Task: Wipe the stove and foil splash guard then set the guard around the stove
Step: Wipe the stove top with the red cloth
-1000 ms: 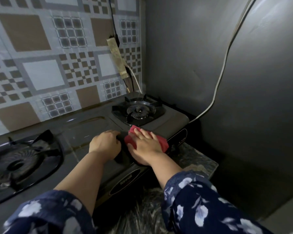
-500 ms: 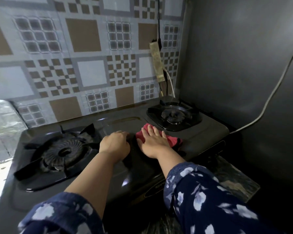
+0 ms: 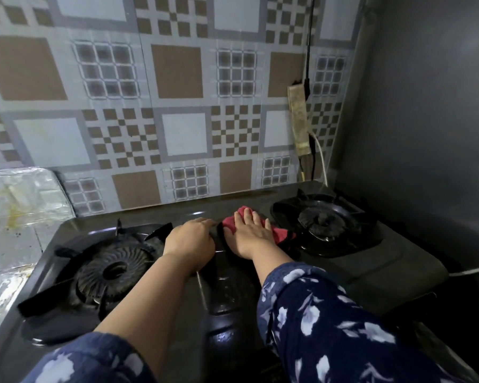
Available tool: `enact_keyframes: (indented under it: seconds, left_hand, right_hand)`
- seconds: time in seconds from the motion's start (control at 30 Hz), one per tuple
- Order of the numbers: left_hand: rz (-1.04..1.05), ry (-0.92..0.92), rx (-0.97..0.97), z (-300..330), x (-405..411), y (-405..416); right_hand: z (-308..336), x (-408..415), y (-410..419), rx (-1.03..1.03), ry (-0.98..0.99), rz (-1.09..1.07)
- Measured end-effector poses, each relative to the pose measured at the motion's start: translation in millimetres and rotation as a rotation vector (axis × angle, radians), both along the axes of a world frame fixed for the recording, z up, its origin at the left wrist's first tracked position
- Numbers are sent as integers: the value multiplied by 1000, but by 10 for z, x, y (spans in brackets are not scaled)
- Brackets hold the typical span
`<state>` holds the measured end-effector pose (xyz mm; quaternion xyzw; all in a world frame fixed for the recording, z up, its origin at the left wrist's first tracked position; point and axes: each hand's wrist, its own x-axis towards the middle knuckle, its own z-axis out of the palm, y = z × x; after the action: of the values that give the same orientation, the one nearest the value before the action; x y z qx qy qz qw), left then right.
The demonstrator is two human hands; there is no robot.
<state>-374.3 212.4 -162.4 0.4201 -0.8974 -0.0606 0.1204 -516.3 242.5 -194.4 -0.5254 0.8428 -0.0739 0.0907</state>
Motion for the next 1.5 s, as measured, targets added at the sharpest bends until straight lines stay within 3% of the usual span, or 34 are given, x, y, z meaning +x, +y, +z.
enact_keyframes:
  seconds: [0.37,0.5,0.73,0.9,1.03,1.2,1.3,1.5]
  left_hand:
    - [110,3,-50,-11,-485,-610]
    - [132,-19,-40,-37,-515,-621]
    - [190,-35,1,16,-321,-471]
    - [160,-24,45,56,-237,-248]
    - [152,-31,54,80,-151,-130]
    - [128,-19,81,77,-92,-94]
    - [131,-11,76,57,-106,-158]
    - [127,-10,58,20,-226,-303]
  right_hand:
    - [22,-720,-986,1,-66,-71]
    - [62,-816,-1120,19,-50,17]
    - [33,-396,-734,16,9,339]
    - [14,55,-253,5,-32,361]
    - [186,82,39,121,-152,339]
    - [179,-202,267,79,158,586]
    - [63,-155,157,25,134,511]
    - [41,-257,-352,50,82,157]
